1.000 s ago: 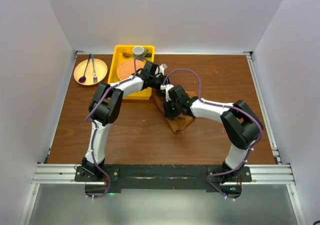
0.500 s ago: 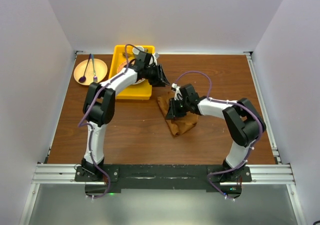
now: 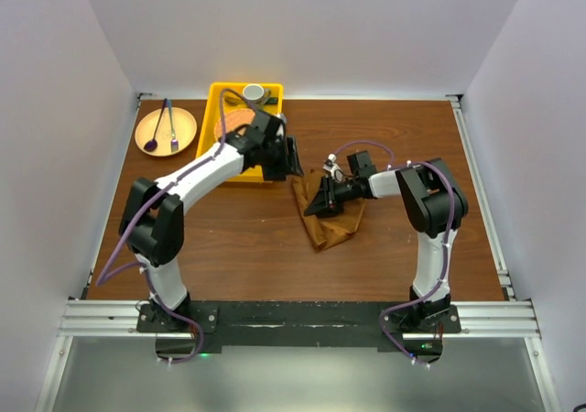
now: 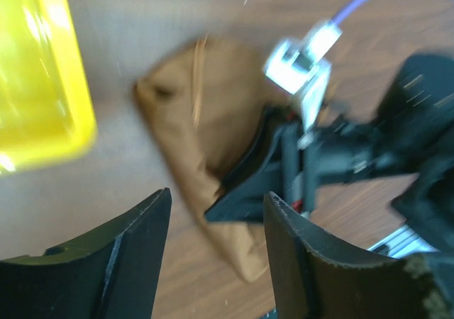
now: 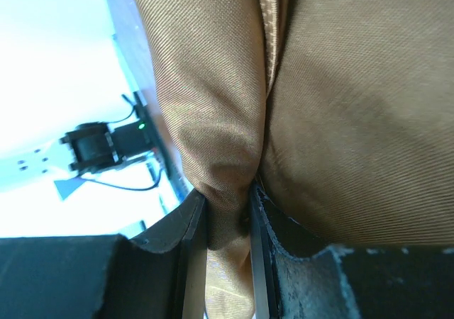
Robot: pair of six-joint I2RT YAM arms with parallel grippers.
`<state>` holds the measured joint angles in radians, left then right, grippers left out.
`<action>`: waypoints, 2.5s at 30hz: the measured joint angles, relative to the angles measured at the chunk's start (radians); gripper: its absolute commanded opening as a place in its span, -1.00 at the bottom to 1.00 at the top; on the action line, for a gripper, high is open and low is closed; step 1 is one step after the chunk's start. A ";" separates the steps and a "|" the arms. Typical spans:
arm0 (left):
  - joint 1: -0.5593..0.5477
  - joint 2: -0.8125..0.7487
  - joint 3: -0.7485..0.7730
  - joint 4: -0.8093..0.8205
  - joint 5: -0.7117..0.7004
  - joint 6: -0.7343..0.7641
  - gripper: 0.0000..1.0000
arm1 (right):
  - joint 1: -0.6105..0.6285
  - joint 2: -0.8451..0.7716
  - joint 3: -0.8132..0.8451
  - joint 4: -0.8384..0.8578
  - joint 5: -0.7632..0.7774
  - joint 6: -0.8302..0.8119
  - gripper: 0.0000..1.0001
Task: Fold the napkin, place the utensils inside, and roll it up
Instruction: Roll the napkin with the utensil
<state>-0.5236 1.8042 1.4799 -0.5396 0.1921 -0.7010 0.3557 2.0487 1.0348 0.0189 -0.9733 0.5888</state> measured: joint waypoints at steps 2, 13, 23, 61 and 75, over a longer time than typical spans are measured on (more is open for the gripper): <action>-0.050 0.005 -0.034 -0.028 -0.043 -0.051 0.28 | -0.019 0.007 -0.010 -0.001 -0.035 -0.002 -1.00; -0.140 0.120 -0.055 -0.076 -0.137 -0.314 0.29 | -0.040 0.019 -0.020 -0.030 -0.093 -0.044 -1.00; -0.152 0.240 -0.012 -0.075 -0.146 -0.455 0.12 | -0.041 0.019 -0.020 -0.032 -0.096 -0.049 -1.00; -0.155 0.386 0.220 -0.270 -0.085 -0.386 -1.00 | 0.476 -0.634 -0.174 -0.243 0.969 -0.277 0.38; -0.143 0.386 0.217 -0.282 -0.050 -0.379 -1.00 | 0.576 -0.476 -0.185 -0.183 1.295 -0.263 0.20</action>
<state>-0.6670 2.1906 1.6970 -0.8215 0.1425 -1.0801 0.9314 1.5723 0.8494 -0.1642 0.3214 0.3256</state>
